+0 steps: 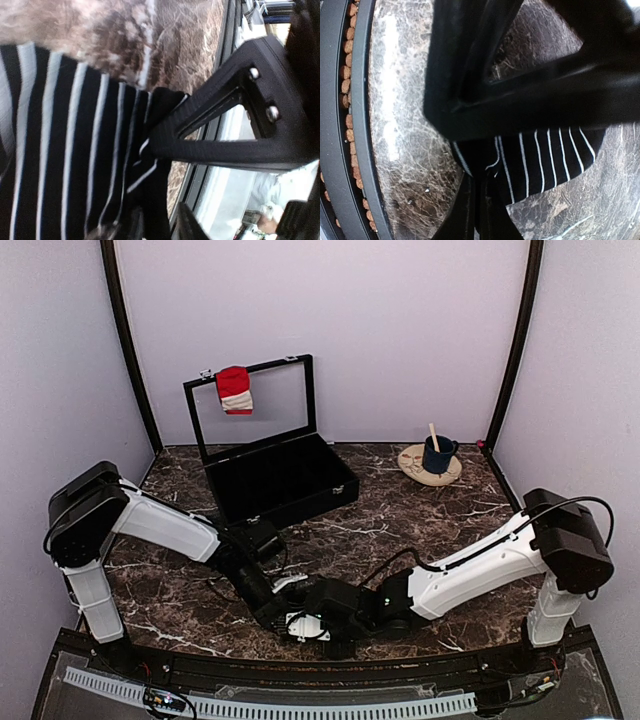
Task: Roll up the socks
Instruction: Roll the sock at the corner of the board.
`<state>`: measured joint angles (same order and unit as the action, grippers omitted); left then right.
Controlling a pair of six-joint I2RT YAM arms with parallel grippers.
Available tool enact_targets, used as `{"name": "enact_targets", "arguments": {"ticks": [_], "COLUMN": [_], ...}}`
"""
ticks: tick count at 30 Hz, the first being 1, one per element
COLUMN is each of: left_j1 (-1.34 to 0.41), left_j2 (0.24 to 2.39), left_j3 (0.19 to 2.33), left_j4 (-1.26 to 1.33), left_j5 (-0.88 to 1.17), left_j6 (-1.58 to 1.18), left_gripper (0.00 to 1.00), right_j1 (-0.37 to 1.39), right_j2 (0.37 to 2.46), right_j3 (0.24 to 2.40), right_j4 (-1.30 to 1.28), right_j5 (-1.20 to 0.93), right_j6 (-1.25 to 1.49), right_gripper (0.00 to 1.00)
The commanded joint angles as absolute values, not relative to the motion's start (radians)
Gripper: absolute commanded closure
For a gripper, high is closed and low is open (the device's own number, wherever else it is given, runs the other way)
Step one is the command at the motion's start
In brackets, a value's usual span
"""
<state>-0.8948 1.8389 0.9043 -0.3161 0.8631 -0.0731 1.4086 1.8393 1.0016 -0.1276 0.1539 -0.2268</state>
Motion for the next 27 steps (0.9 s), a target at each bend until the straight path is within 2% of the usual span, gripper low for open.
{"name": "enact_targets", "arguments": {"ticks": [1,9,27], "left_j1": [-0.876,-0.873,-0.874], "left_j2": [1.73,1.598,1.298], "left_j3": [0.838,0.775,0.569], "left_j4": [-0.287,-0.226,-0.081], "left_j5": [0.71,0.575,0.246], "left_j6": [-0.116,-0.191,-0.345], "left_gripper": [0.68,0.6,0.58], "right_j1": [1.386,1.352,1.275], "right_j2": [1.868,1.905,1.965], "right_j3": [1.014,1.094,1.255], "right_j4": [-0.184,-0.292,-0.473], "right_j5": [0.106,0.042,-0.218], "right_j6": [-0.193,-0.135,-0.002], "right_gripper": [1.0,1.0,1.0]}}
